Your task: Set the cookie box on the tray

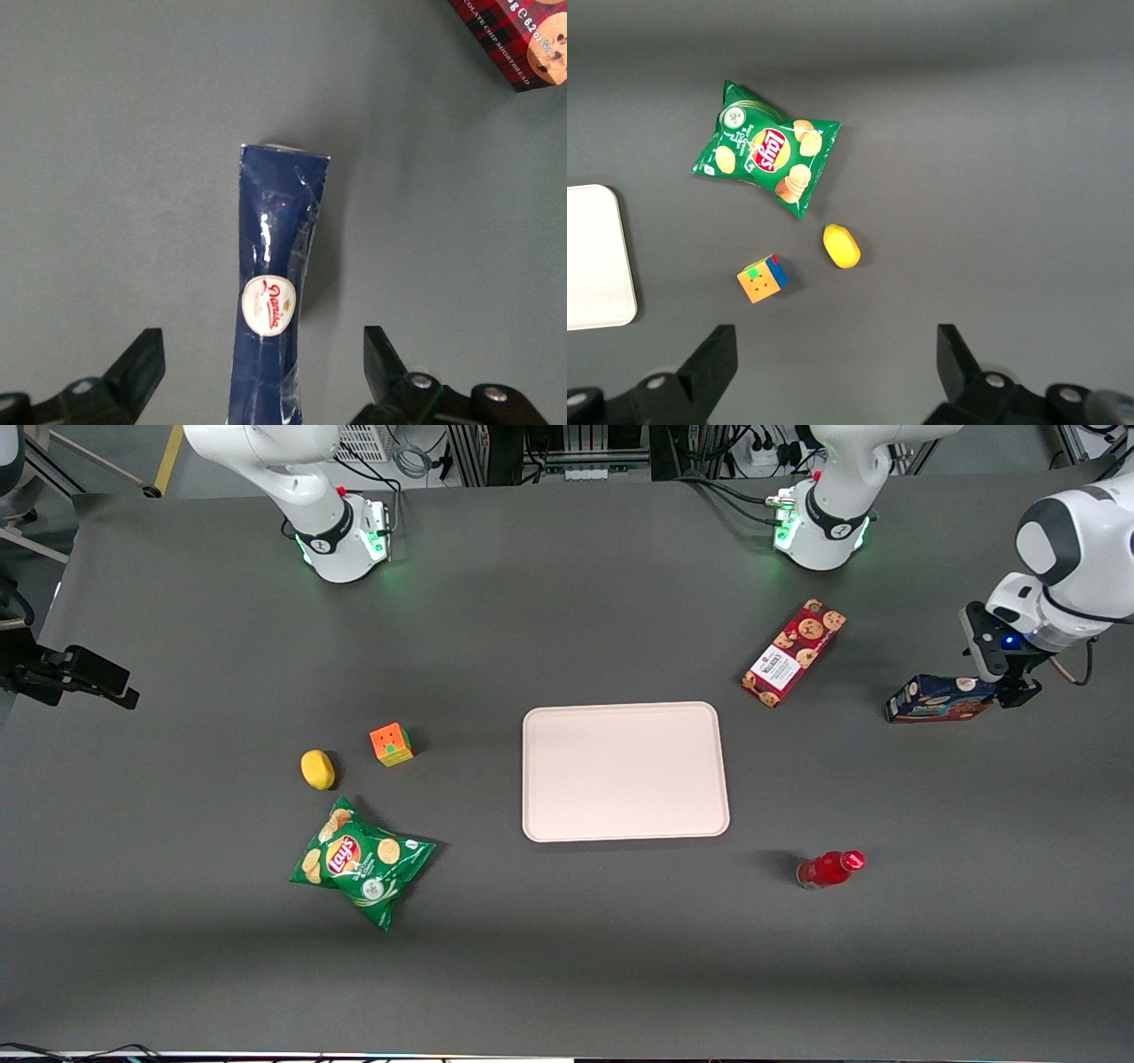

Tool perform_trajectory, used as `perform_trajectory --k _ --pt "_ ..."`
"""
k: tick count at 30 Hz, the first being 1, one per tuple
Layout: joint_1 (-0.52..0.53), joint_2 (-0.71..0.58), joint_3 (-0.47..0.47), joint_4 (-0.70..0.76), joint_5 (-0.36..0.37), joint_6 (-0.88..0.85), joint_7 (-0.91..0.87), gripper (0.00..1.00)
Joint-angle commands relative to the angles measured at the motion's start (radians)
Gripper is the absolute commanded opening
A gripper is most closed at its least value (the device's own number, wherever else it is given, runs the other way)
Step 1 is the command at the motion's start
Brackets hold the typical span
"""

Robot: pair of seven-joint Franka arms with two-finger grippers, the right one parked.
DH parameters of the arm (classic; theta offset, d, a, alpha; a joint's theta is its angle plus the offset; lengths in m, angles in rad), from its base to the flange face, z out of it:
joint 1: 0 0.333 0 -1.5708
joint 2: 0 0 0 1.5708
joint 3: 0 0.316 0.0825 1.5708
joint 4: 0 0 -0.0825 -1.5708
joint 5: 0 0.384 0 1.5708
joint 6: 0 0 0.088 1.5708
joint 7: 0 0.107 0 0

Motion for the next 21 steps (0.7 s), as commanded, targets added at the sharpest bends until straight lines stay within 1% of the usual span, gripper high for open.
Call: perform_trajectory --k 1,5,10,21 --pt "0.002 -0.005 0.003 -0.043 0.008 0.058 0.008 1.00" --pt "0.000 0.006 0.003 -0.045 0.008 0.084 0.022 1.00" --pt "0.005 0.051 0.006 -0.048 0.008 0.142 0.059 1.00" --pt "0.006 0.097 0.006 -0.052 -0.002 0.179 0.057 1.00"
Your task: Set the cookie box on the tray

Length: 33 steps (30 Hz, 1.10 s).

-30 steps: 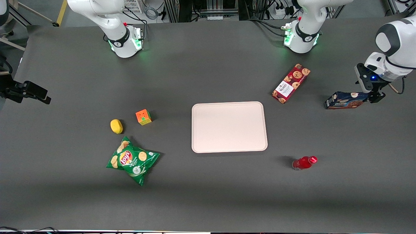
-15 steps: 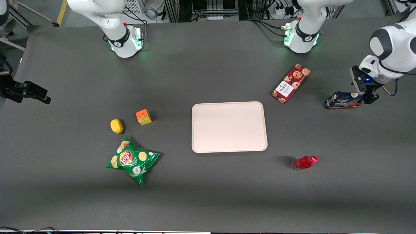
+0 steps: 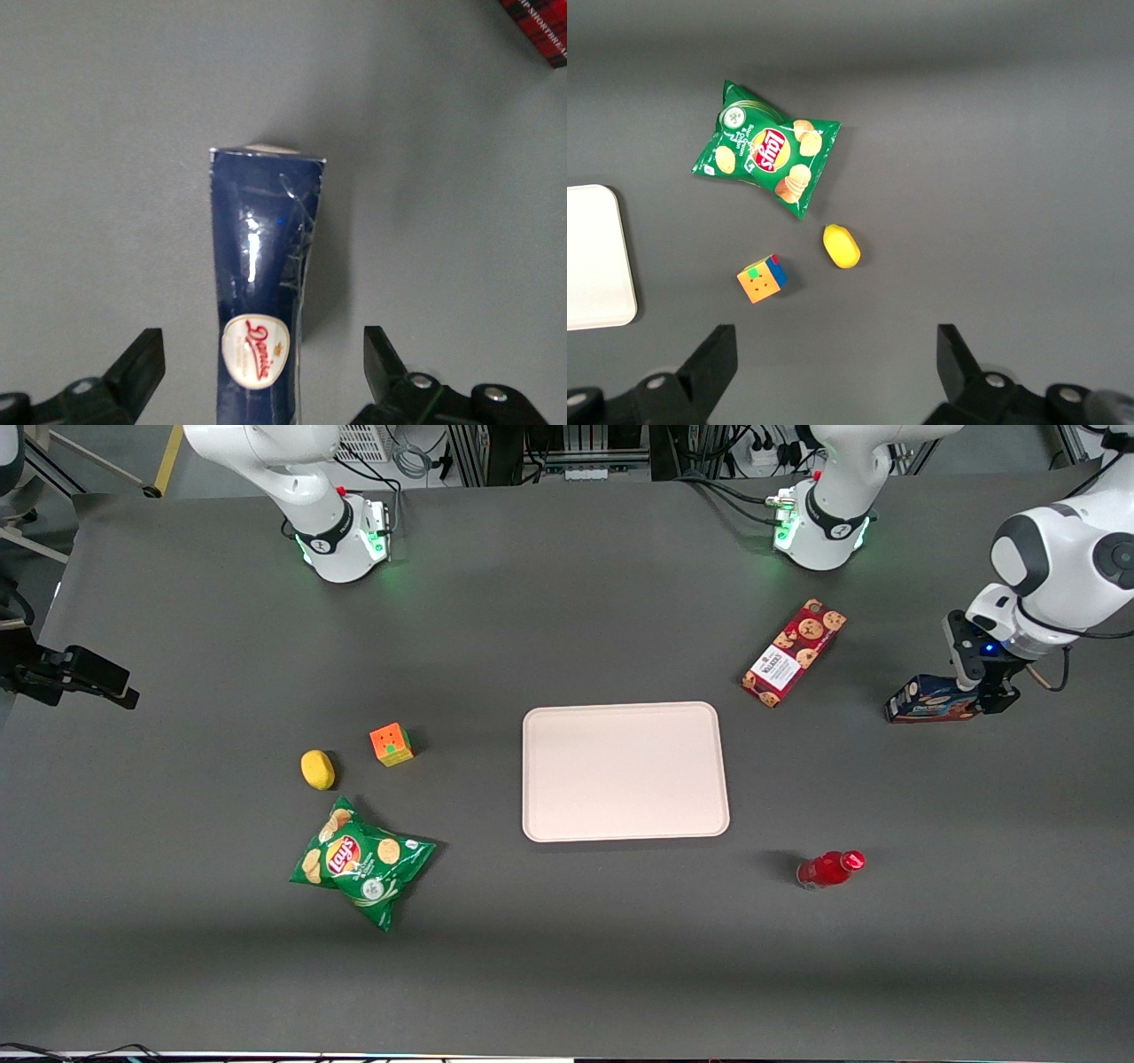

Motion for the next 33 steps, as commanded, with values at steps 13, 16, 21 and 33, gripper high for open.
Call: perform_trajectory --k 13,16,21,33 --pt "0.002 0.038 -0.001 -0.007 -0.007 0.044 0.015 0.68" --pt "-0.001 0.040 -0.001 -0.007 -0.019 0.042 0.015 0.44" --pt "-0.001 0.038 -0.002 -0.004 -0.024 0.036 0.014 0.07" --pt "-0.008 0.029 -0.007 0.083 -0.095 -0.022 0.006 0.00"
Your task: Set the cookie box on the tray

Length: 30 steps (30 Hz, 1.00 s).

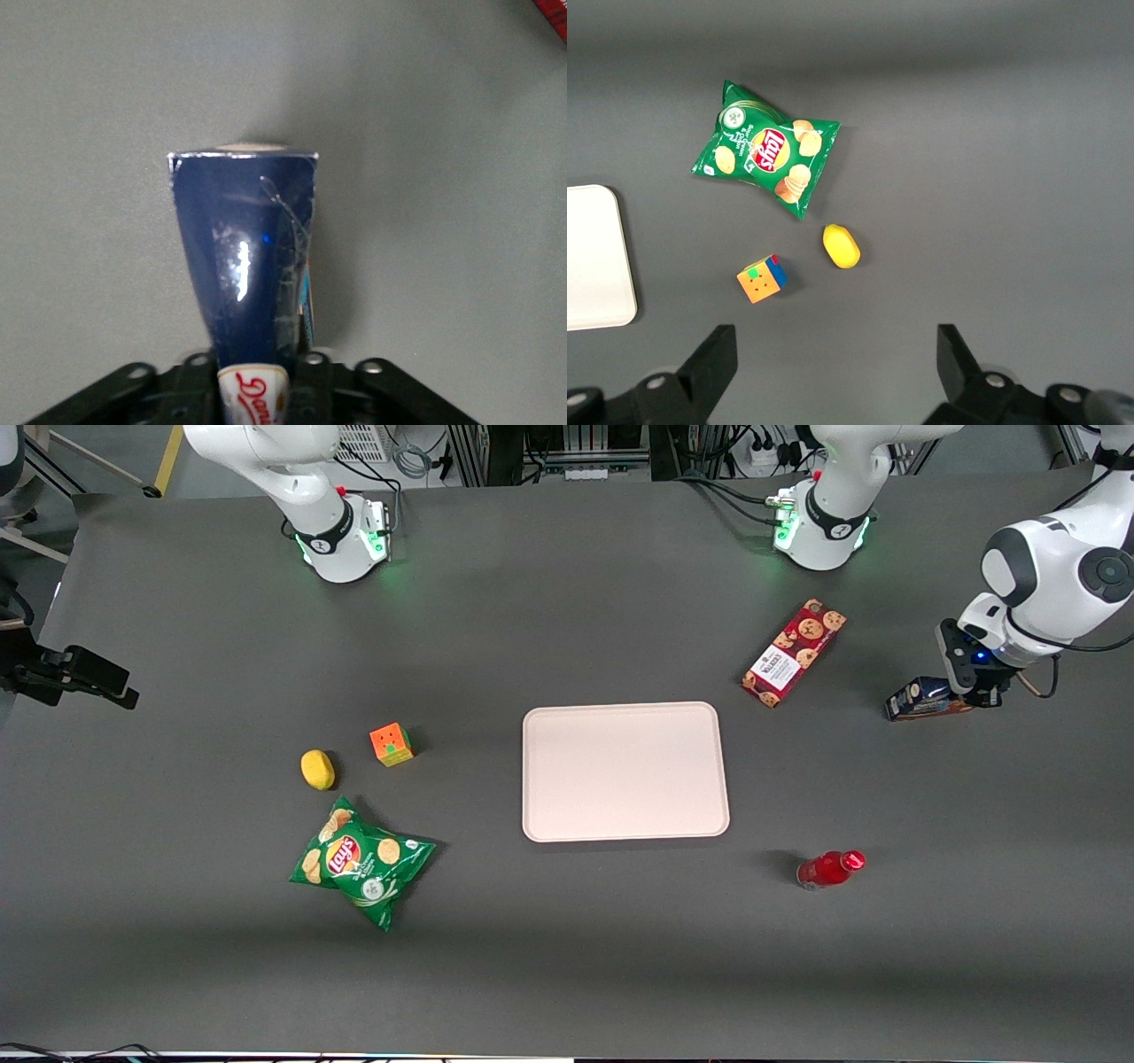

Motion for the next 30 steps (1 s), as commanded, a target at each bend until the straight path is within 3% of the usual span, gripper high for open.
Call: perform_trajectory --k 1,20,30 --pt "-0.007 -0.013 -0.005 0.080 -0.045 -0.073 0.005 0.00" --pt "-0.023 -0.011 -0.111 0.805 -0.062 -0.782 -0.037 0.00" --pt "-0.023 -0.011 -0.149 0.866 -0.067 -0.889 -0.214 0.00"
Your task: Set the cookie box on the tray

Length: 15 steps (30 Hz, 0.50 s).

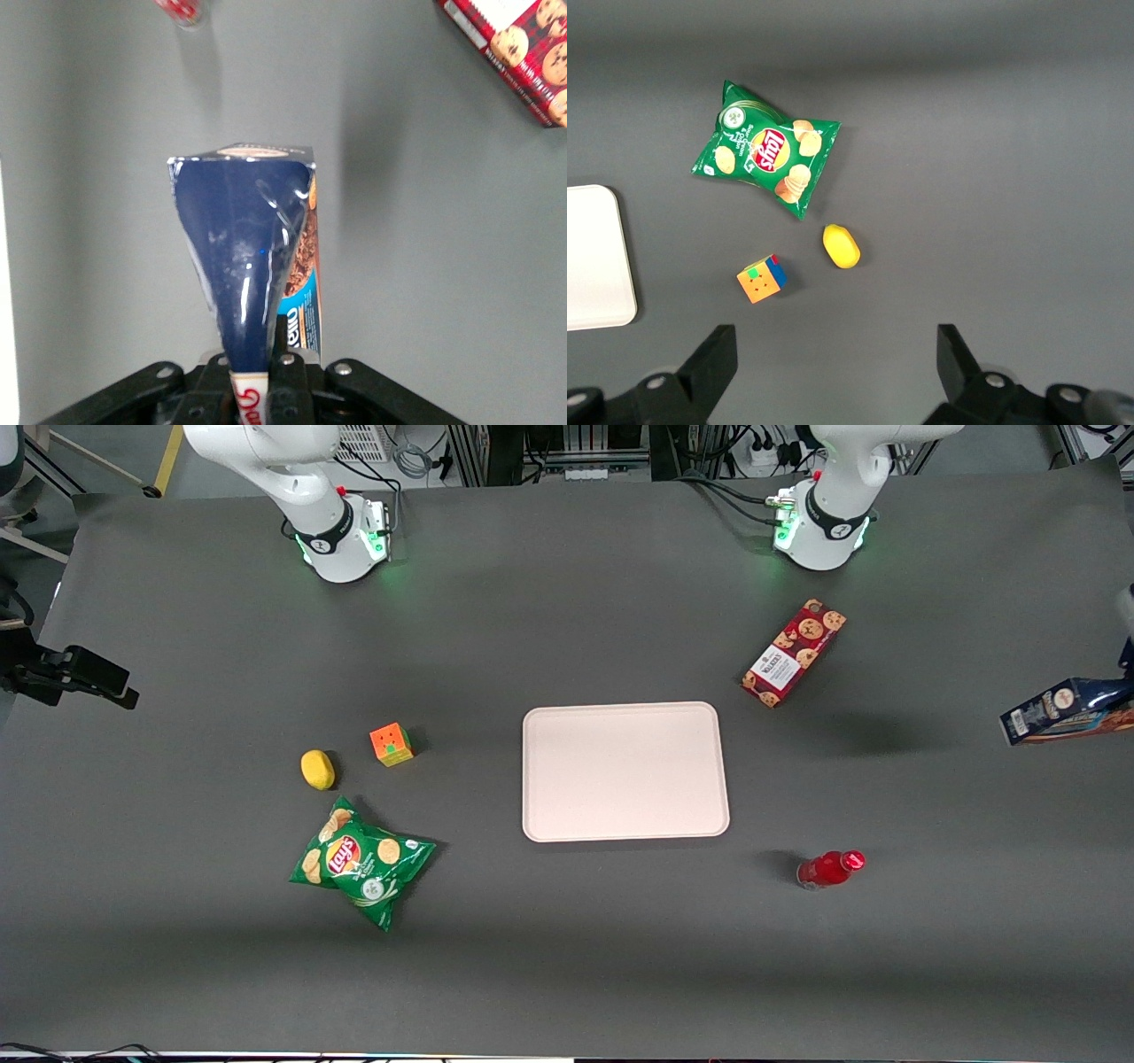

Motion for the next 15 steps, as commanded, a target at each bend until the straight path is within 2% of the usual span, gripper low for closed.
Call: perform_trajectory --k 1,6,15 --pt "-0.004 0.015 -0.045 0.033 -0.013 -0.082 -0.172 0.00" --pt "-0.004 -0.007 -0.129 0.030 -0.015 -0.183 -0.533 0.00" --pt "-0.004 -0.027 -0.324 0.031 -0.035 -0.257 -1.093 0.00"
